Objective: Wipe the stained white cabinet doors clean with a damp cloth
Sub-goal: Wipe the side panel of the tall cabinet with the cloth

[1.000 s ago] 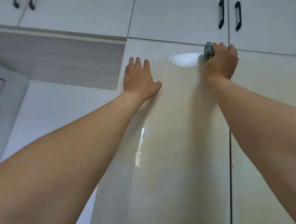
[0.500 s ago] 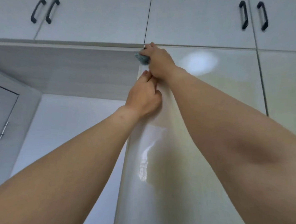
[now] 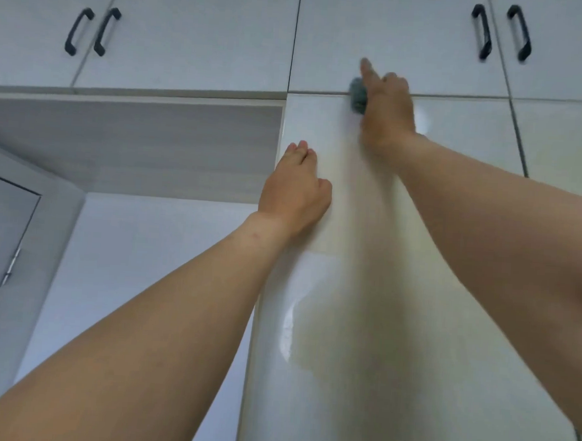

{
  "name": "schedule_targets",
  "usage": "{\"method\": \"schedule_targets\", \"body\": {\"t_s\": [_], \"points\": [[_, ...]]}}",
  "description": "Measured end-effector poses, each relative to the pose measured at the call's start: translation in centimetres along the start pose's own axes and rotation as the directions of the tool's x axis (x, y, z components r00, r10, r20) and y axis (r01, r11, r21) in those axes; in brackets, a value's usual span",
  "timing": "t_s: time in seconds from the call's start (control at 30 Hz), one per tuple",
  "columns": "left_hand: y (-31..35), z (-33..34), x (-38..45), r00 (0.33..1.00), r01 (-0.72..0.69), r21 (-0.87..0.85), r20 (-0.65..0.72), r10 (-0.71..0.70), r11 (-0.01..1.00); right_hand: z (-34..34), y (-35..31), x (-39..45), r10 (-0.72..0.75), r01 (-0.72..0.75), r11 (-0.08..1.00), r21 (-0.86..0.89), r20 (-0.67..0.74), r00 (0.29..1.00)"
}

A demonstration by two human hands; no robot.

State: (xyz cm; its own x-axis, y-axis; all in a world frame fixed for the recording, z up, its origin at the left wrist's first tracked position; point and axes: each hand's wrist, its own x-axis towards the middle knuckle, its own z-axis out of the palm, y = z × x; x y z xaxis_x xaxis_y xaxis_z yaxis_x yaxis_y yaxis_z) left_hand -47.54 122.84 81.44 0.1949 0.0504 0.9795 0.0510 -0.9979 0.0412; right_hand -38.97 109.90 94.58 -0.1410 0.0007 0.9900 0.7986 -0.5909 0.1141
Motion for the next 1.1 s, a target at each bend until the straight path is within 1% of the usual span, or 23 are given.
{"method": "schedule_targets", "body": {"t_s": [0.03,0.1,0.13,0.17,0.2,0.23,0.27,0.3,0.37,0.43,0.5,0.57,0.63,0.67,0.7,0.73,0.77,0.83,0.87,0.9,0.93,1.03,1.1], "points": [[0.1,0.1,-0.1,1.0,0.004,0.0,-0.01,-0.004,1.0,0.6,-2.4,-0.2,-0.139,0.139,0.99,0.007,0.074,0.988],[0.5,0.3,-0.2,1.0,0.016,0.005,-0.026,-0.016,1.0,0.2,-4.6,-1.8,-0.334,0.352,0.935,-0.048,0.215,0.918],[0.7,0.4,-0.2,0.999,0.029,0.011,-0.034,-0.028,1.0,0.1,-3.5,-2.2,-0.409,0.441,0.893,-0.084,0.254,0.876],[0.8,0.5,-0.2,0.998,0.044,0.018,-0.041,-0.043,0.999,-0.4,-2.1,-2.6,-0.455,0.483,0.871,-0.092,0.221,0.863],[1.0,0.5,-0.2,0.998,0.053,0.028,-0.044,-0.051,0.998,-1.5,0.1,-3.0,-0.415,0.436,0.892,-0.119,0.164,0.895],[1.2,0.6,-0.1,0.997,0.06,0.032,-0.041,-0.058,0.998,-2.9,3.2,-3.4,-0.313,0.32,0.938,-0.136,0.069,0.947],[1.2,0.6,-0.2,0.997,0.067,0.033,-0.037,-0.066,0.997,-4.2,6.5,-3.6,-0.12,0.119,0.984,-0.133,0.003,0.993],[1.3,0.7,-0.2,0.997,0.072,0.033,-0.037,-0.071,0.997,-5.6,9.4,-4.1,0.06,-0.068,0.979,-0.191,-0.043,0.997],[1.2,0.8,-0.5,0.997,0.071,0.046,-0.037,-0.069,0.996,-7.1,13.0,-5.0,0.353,-0.366,0.913,-0.179,-0.099,0.93],[1.3,0.7,-0.5,0.998,0.056,0.072,-0.018,-0.055,0.996,-6.1,11.6,-5.3,0.361,-0.38,0.908,-0.178,-0.129,0.923],[1.3,0.6,-0.5,0.999,0.053,0.089,-0.007,-0.052,0.995,-4.0,7.4,-5.5,0.214,-0.232,0.963,-0.141,-0.128,0.968],[1.4,0.5,-0.5,0.998,0.06,0.089,-0.004,-0.06,0.994,-2.7,3.5,-6.3,-0.102,0.098,0.991,-0.087,-0.04,0.994],[1.4,0.5,-0.6,0.998,0.069,0.086,-0.011,-0.069,0.994,-2.4,2.8,-7.4,-0.412,0.435,0.895,-0.098,0.193,0.891],[1.4,0.5,-0.6,0.998,0.066,0.089,-0.008,-0.066,0.994,-2.7,4.3,-7.3,-0.454,0.479,0.872,-0.103,0.199,0.869],[1.4,0.4,-0.6,0.998,0.062,0.093,0.001,-0.063,0.994,-3.1,6.2,-7.2,-0.425,0.444,0.888,-0.116,0.161,0.891],[1.4,0.3,-0.6,0.998,0.059,0.098,0.013,-0.061,0.993,-3.9,8.4,-7.3,-0.35,0.355,0.925,-0.136,0.061,0.935],[1.3,0.2,-0.5,0.998,0.054,0.105,0.031,-0.057,0.993,-4.9,10.5,-7.3,-0.189,0.176,0.97,-0.168,-0.066,0.98],[1.1,-0.4,-0.5,0.997,0.025,0.131,0.071,-0.035,0.991,-7.1,13.8,-7.8,0.112,-0.16,0.965,-0.207,-0.226,0.968],[0.8,-0.9,-0.6,0.997,0.013,0.145,0.08,-0.025,0.989,-7.6,14.1,-7.9,0.222,-0.265,0.949,-0.17,-0.237,0.946],[0.4,-1.4,-0.7,0.997,0.011,0.154,0.077,-0.023,0.988,-7.7,13.6,-7.9,0.268,-0.307,0.942,-0.137,-0.244,0.932],[-0.1,-1.8,-1.1,0.997,0.019,0.162,0.075,-0.031,0.987,-7.2,12.5,-7.7,0.27,-0.298,0.947,-0.117,-0.209,0.94],[-1.0,-2.2,-3.0,0.995,0.032,0.193,0.083,-0.049,0.981,-3.8,5.7,-6.3,0.129,-0.137,0.988,-0.07,-0.11,0.986],[-1.7,-2.0,-4.3,0.991,0.021,0.179,0.128,-0.044,0.984,-1.3,-0.5,-6.1,0.062,-0.057,0.997,0.049,-0.107,0.992]]}}
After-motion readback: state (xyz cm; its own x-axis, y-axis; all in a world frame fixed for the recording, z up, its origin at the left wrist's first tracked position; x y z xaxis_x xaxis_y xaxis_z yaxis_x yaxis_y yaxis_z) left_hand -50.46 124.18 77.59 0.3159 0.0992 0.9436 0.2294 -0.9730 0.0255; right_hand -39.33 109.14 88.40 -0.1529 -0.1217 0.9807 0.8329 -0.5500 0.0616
